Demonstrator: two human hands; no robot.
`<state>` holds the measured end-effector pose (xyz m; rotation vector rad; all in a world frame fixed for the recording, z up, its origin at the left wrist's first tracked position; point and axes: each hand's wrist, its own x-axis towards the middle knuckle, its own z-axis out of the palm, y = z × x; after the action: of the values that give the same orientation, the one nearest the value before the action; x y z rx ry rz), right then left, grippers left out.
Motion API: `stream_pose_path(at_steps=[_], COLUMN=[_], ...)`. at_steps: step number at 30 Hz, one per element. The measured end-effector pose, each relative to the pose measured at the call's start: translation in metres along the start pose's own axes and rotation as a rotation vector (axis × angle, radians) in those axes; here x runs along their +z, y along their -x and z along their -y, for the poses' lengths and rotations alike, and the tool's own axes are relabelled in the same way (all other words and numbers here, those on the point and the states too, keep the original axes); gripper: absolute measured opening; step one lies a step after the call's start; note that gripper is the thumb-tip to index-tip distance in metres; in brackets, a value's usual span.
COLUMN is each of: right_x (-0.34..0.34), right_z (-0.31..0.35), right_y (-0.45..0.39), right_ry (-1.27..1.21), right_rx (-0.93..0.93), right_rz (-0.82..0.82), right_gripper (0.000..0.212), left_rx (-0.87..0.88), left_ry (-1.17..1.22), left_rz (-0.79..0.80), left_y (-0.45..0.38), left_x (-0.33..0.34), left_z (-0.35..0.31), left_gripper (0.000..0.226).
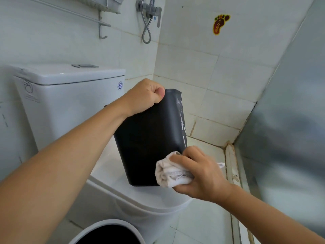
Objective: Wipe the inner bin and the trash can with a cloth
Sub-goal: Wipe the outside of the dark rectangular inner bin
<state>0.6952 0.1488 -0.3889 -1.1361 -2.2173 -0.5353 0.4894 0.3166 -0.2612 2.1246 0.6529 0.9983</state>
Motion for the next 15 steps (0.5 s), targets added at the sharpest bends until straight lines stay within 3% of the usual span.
stream_pose_path(at_steps=[6,11,15], right_x=[-0.032,-0.024,-0.001], right_z=[-0.013,-0.01,0.002], right_y=[-0.071,-0.074,-0.024], right_ry=[-0.029,-0.049,-0.073], right_rx=[0.158,0.135,0.108], right_rz=[-0.164,-0.151,-0.103], right_gripper=[0.056,0.057,0.063], left_rx=[0.07,0.086,0.034], left_ry=[-0.028,-0.115,-0.061], left_rz=[0.024,0.011,0.056], left_y=[0.004,0.011,0.018], left_x=[-0.004,-0.012,-0.015], left_z=[-0.002,0.006,0.005], left_gripper=[0.038,0.048,0.017])
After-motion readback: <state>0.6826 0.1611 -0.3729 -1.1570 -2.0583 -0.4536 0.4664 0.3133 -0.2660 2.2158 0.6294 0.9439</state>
